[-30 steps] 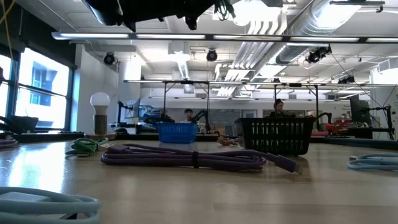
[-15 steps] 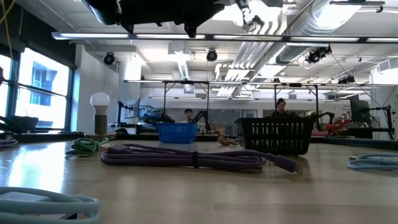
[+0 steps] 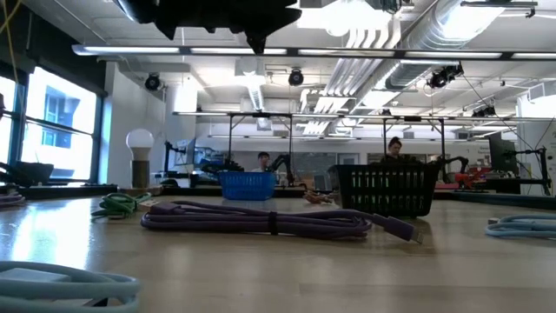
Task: Pick & Place USB Port
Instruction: Put the top green charger cable into the green bin
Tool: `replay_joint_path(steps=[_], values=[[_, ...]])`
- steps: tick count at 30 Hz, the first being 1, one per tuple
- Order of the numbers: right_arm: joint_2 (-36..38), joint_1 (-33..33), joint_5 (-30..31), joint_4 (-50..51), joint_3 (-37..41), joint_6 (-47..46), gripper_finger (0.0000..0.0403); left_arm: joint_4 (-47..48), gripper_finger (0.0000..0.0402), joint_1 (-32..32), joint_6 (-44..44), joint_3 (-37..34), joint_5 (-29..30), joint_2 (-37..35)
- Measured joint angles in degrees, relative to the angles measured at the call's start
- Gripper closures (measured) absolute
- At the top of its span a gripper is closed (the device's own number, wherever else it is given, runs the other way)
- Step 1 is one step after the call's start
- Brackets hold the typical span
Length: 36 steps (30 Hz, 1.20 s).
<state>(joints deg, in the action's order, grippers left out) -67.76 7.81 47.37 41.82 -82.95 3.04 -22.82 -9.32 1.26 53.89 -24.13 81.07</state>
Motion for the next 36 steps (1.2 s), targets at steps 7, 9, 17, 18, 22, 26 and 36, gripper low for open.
replay_joint_path(steps=[7,9,17,18,22,26,36], values=[[-3.5,-18.1,-15.7,6.0,-0.6,-10.3,0.0395,5.3,0.0252,0.0,0.1,0.0,-1.0,-1.4],[-6.0,-22.3,-18.0,4.7,0.2,-10.6,0.0395,5.9,0.0252,0.0,0.2,0.0,-1.2,-1.3],[-15.4,-37.6,-31.7,-4.2,7.6,-11.9,0.0395,10.6,0.0252,2.9,0.4,0.0,-2.1,-1.8],[-16.0,-39.1,-31.8,-4.1,8.4,-12.6,0.0395,10.7,0.0252,3.6,0.5,0.0,-2.1,-1.8],[-16.9,-44.1,-34.4,-6.5,13.8,-15.6,0.0395,13.4,0.0252,6.4,1.5,0.1,-2.0,-1.8],[-16.9,-47.5,-39.2,-16.5,20.4,-18.7,0.0395,15.5,0.0252,9.0,4.1,0.1,-1.7,-1.8],[-16.9,-51.2,-44.2,-33.2,33.2,-22.5,0.0395,17.0,0.0252,14.0,7.2,0.1,4.2,-1.8]])
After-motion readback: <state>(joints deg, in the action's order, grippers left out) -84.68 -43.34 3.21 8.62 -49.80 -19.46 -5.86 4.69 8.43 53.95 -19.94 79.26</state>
